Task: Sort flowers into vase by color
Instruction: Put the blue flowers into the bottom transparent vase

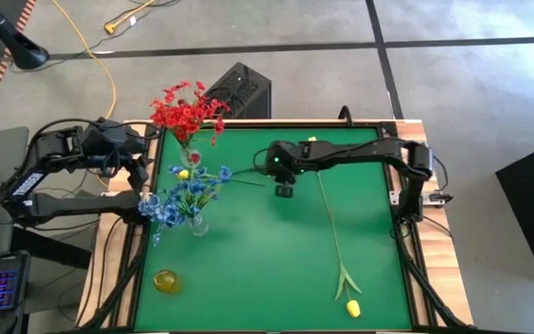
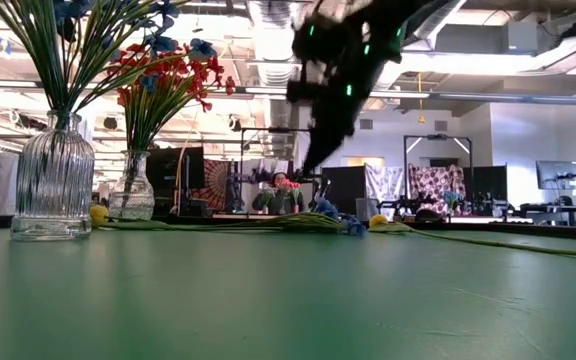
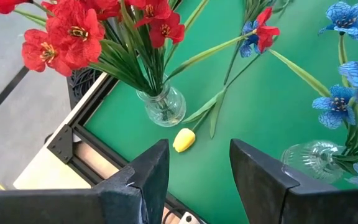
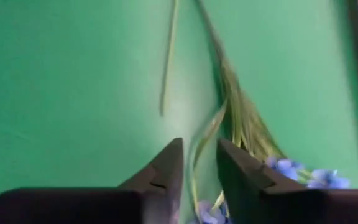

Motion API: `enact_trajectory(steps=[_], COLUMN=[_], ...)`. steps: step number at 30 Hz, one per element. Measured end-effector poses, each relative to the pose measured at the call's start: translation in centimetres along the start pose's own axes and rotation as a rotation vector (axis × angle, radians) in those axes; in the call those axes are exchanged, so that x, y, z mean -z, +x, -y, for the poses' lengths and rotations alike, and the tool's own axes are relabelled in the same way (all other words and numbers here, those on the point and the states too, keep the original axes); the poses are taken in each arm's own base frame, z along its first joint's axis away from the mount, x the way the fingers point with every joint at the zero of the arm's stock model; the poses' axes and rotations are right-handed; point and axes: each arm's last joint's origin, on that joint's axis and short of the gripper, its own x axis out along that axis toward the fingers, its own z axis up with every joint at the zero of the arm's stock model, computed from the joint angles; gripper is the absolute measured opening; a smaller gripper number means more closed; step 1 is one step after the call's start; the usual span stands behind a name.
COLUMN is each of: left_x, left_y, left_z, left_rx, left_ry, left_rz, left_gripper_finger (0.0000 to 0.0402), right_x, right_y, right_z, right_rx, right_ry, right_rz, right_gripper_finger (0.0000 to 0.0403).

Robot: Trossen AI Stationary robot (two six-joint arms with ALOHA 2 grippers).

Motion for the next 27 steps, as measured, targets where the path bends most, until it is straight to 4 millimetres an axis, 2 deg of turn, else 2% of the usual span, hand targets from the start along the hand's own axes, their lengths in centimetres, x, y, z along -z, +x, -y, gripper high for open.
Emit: enact_trajectory(steps=[4,8,11,14,18,24,25,27], left_x=[0.0,0.0,0.0,0.0,0.0,0.0,0.0,0.0], left_y=[0.0,0.0,0.0,0.0,0.0,0.0,0.0,0.0], left_z=[0.0,0.0,0.0,0.0,0.0,0.0,0.0,0.0], left_rx=[0.003,0.000,-0.007,-0.008,-0.008,-0.009,-0.009,-0.009], left_ry=[0.000,0.000,0.000,0.000,0.000,0.000,0.000,-0.001], left_rz=[0.001,0.004,0.005,0.006,0.006,0.006,0.006,0.007], left_gripper_finger=[0.0158,0.0158,0.0158,0.0158,0.0158,0.0158,0.0158,0.0158], right_x=[1.2,2.0,2.6,2.7,3.0,3.6,3.7,3.4], right_y=[3.4,5.9,7.3,7.9,7.9,6.3,5.8,4.5], right_z=[0.0,-0.5,-0.8,-1.0,-1.6,-2.3,-2.2,-2.1], right_rx=[-0.007,0.037,0.095,0.162,0.174,0.193,0.202,0.224], right_ry=[-0.023,-0.036,-0.028,-0.019,-0.018,-0.039,-0.045,-0.041], right_rz=[-0.087,-0.146,-0.188,-0.203,-0.240,-0.328,-0.347,-0.345], right_gripper_finger=[0.0174,0.0217,0.0231,0.0228,0.0182,0.0034,0.0021,0.0020])
